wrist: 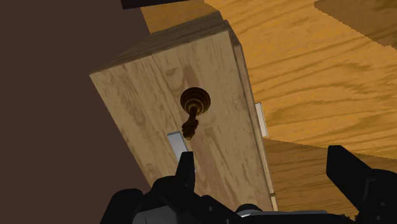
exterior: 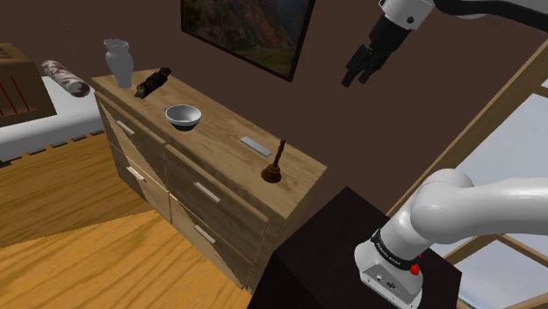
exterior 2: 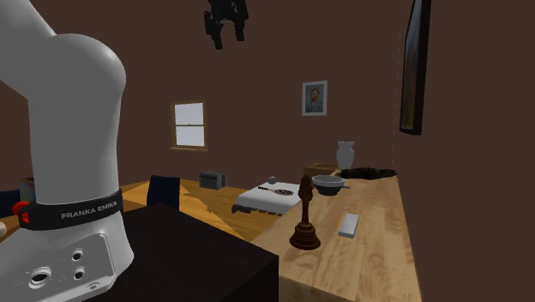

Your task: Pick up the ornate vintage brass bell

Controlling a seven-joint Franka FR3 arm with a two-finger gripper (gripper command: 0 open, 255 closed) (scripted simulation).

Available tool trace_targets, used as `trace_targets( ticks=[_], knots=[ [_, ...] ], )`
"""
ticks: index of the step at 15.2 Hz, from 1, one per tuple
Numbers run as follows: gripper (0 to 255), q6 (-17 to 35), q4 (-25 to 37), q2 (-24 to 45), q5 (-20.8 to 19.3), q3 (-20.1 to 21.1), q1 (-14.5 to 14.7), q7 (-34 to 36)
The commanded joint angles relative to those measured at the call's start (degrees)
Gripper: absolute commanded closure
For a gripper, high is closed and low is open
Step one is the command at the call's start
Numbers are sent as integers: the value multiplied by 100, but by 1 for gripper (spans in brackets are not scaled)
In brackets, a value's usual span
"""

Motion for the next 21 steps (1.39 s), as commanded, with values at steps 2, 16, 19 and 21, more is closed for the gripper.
trace_targets(
  ticks=[2, 16, 19, 21],
  knots=[
    [0, 221, -210, -18, -11, -7, -16, 16],
    [0, 3671, -2348, 890, -216, -116, -295, 287],
    [0, 4515, -2574, 1422, -275, -132, -376, 362],
    [0, 5090, -2669, 1844, -322, -136, -437, 421]
  ],
)
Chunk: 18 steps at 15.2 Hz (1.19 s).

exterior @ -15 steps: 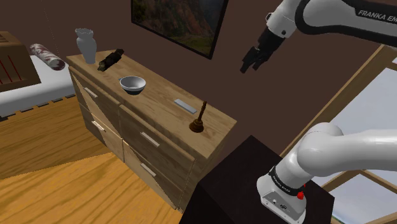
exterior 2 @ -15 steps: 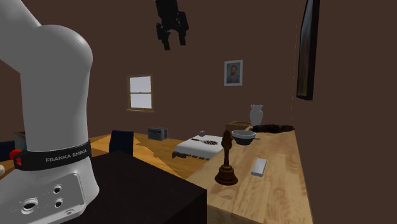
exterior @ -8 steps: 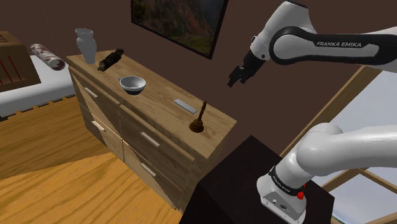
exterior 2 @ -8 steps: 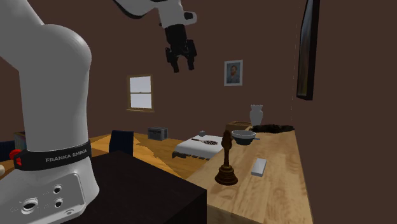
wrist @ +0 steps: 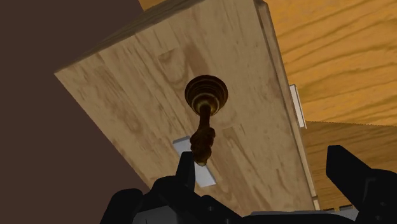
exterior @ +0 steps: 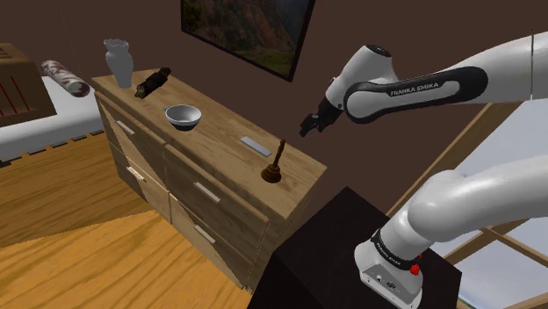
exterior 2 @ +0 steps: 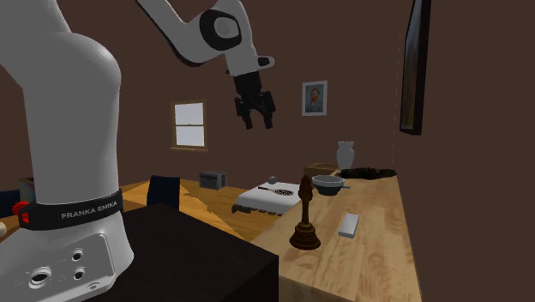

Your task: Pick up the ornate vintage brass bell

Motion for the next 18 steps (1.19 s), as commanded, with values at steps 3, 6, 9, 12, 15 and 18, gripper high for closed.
trace_targets(
  ticks=[3, 6, 9, 12, 15, 18],
  knots=[
    [0, 1213, -91, 986, -121, -12, -146, 121],
    [0, 2049, -35, 1791, -272, 26, -294, 285],
    [0, 2821, 133, 2645, -640, 123, -540, 626],
    [0, 3473, 455, 3524, -1810, -118, -604, 1624],
    [0, 4058, 905, 4413, -2851, -1070, 92, 2642],
    [0, 4617, 1326, 5287, -2700, -1563, 558, 2754]
  ],
)
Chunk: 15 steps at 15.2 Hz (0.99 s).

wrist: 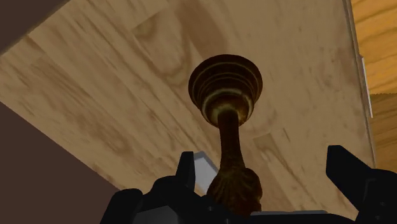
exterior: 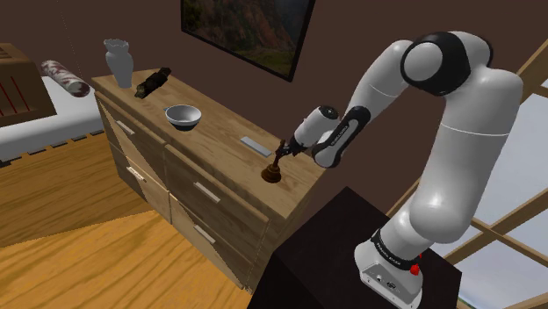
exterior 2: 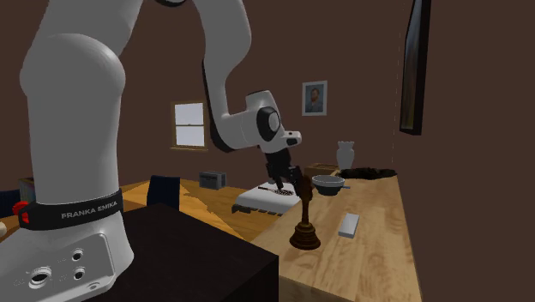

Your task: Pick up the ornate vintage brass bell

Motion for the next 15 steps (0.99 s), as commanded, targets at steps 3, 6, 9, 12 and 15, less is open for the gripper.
trace_targets(
  ticks=[3, 6, 9, 12, 15],
  knots=[
    [0, 626, 613, 1110, 249, -304, 295, 128],
    [0, 935, 1164, 1890, 436, -294, 265, 198],
    [0, 1089, 1375, 2241, 531, -300, 278, 216],
    [0, 1231, 1513, 2527, 613, -313, 312, 226],
    [0, 1344, 1640, 2772, 682, -318, 334, 233]
  ],
)
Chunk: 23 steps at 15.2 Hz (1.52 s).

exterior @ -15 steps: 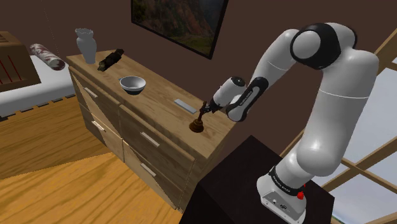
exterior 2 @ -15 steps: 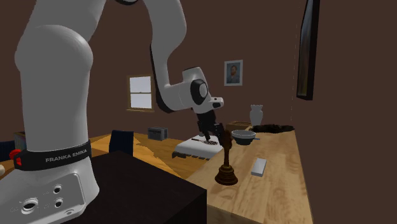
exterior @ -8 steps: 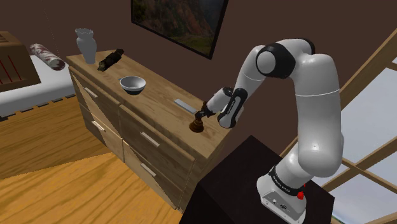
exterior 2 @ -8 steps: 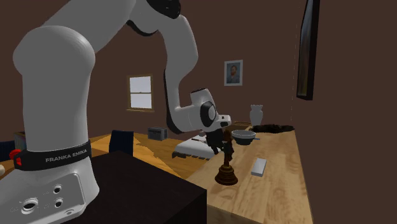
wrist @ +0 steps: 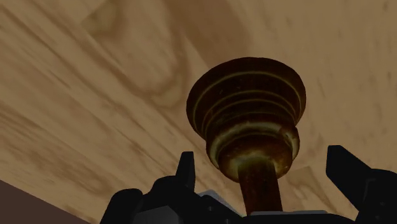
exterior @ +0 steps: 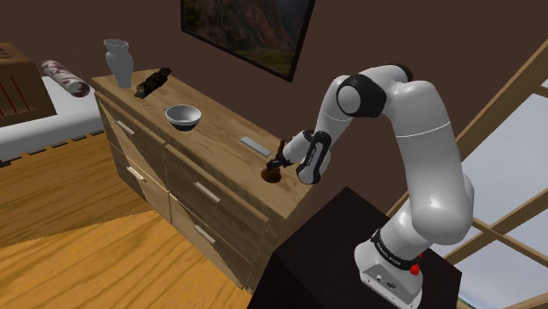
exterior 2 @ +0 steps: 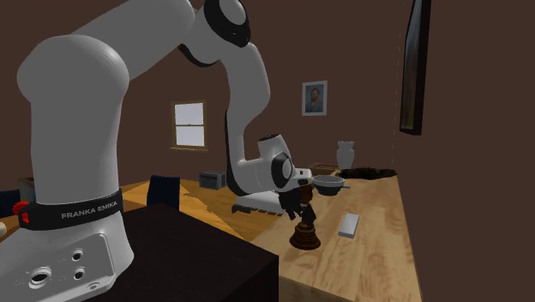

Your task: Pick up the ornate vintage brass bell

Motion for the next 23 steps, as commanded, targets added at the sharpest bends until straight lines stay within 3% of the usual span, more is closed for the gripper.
trace_targets(
  ticks=[1, 2, 11, 23],
  knots=[
    [0, 42, 33, 74, 24, -6, 11, 1],
    [255, 57, 30, 88, 33, -11, 22, 1],
    [255, 42, 33, 74, 23, -6, 11, 1],
    [255, -562, -490, -1075, -311, 84, -158, -31]
  ],
)
